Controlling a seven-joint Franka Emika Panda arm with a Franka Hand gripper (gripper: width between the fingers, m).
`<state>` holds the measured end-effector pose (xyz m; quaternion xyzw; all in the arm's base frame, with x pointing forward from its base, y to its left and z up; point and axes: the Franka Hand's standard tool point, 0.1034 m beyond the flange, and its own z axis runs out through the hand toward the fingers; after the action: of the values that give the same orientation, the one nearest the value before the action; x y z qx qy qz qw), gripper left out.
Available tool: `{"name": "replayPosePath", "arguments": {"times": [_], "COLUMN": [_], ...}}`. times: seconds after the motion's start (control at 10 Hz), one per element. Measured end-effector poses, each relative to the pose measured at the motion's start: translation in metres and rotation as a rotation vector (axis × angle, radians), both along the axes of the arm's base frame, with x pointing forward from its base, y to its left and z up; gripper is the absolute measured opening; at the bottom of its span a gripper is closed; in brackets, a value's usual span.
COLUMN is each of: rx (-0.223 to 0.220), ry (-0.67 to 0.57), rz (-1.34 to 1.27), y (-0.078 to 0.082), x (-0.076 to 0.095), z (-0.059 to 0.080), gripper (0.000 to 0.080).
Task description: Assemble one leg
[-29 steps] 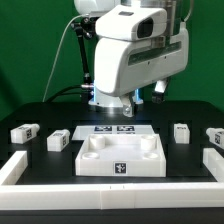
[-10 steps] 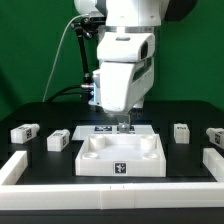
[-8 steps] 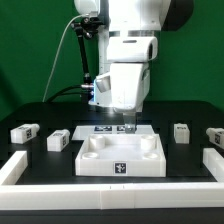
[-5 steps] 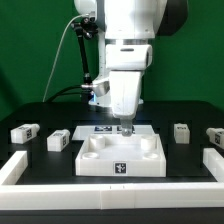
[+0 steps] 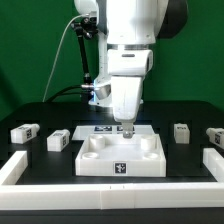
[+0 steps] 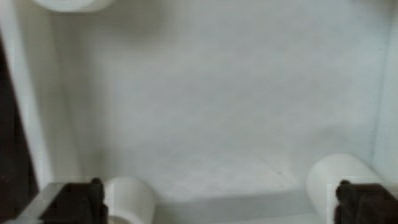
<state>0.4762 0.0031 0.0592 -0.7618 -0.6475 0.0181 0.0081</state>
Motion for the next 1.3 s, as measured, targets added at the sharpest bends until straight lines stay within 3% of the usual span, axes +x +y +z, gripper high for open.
{"name": "replayPosePath", "arguments": {"times": [0.3, 0.7, 1.1, 1.3], "rx": [0.007, 0.008, 0.034, 0.034], "ry": [0.039, 0.042, -0.004, 0.000], "rz": [-0.014, -0.012, 0.030, 0.029], "y": [-0.005, -0.005, -0.008, -0.008], "x": [-0.051, -0.050, -0.074, -0.075], "z": [-0.023, -0.024, -0.050, -0.052], "gripper": [0.0650, 0.0650, 0.0650, 0.0650]}}
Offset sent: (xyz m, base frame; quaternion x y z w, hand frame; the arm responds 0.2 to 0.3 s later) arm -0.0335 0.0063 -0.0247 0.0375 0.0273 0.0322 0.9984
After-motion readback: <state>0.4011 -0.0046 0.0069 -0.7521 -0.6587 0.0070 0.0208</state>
